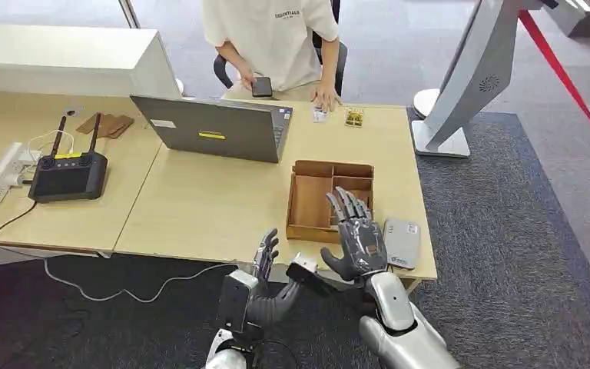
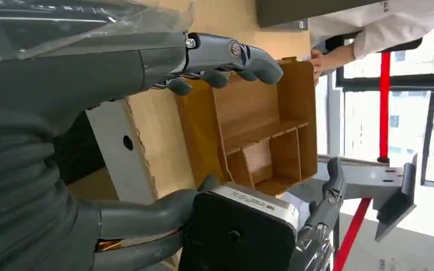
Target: Pass the card to the sensor for recognition and then transmit it.
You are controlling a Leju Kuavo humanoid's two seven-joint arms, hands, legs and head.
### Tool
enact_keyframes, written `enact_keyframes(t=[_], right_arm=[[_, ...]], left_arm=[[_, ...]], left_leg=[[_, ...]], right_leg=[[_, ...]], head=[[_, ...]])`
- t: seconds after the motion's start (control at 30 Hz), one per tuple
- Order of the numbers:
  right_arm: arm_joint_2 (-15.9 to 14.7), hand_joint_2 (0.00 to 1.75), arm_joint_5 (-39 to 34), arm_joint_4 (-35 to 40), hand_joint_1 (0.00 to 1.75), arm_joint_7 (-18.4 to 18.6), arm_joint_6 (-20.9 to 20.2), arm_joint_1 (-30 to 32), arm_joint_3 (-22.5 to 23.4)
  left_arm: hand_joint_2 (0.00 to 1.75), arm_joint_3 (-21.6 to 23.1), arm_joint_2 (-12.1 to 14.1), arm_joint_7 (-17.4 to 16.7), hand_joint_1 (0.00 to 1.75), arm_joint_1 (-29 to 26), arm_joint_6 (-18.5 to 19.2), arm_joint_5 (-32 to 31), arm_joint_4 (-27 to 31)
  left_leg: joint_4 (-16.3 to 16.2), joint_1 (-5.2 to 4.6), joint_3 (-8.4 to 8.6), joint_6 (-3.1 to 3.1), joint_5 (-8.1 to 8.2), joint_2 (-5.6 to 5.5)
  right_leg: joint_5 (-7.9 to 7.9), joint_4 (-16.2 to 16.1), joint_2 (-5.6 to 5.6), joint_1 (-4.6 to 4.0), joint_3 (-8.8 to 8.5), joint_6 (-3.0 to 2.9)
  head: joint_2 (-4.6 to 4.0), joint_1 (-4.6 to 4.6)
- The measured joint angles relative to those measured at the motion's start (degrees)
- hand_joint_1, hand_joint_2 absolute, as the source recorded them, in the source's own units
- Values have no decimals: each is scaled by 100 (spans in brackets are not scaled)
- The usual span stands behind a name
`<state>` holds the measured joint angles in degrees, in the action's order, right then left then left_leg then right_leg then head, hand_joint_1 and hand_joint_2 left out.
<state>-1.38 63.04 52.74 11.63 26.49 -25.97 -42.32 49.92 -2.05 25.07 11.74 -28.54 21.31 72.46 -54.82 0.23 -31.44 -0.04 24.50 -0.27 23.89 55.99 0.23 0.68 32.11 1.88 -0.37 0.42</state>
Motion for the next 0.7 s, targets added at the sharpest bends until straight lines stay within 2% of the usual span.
enact_keyframes(t=[0.27,0.53,0.7], right_arm=[[50,175,-37,-393,0,4,380,-84,7],[44,175,-48,-861,0,177,745,-216,72],[20,175,-48,-1145,0,208,839,-389,146]], left_arm=[[175,0,-9,-22,0,1,20,-15,-44],[175,20,-57,-4,0,62,186,-59,-57],[175,28,-90,-2,0,98,203,-70,-57]], left_leg=[[0,0,0,0,0,1],[0,-1,0,0,0,-1],[0,-1,0,0,0,1]], right_leg=[[0,0,0,0,0,0],[0,0,1,1,-1,0],[-1,-1,5,1,1,0]], head=[[0,0],[0,0],[0,0]])
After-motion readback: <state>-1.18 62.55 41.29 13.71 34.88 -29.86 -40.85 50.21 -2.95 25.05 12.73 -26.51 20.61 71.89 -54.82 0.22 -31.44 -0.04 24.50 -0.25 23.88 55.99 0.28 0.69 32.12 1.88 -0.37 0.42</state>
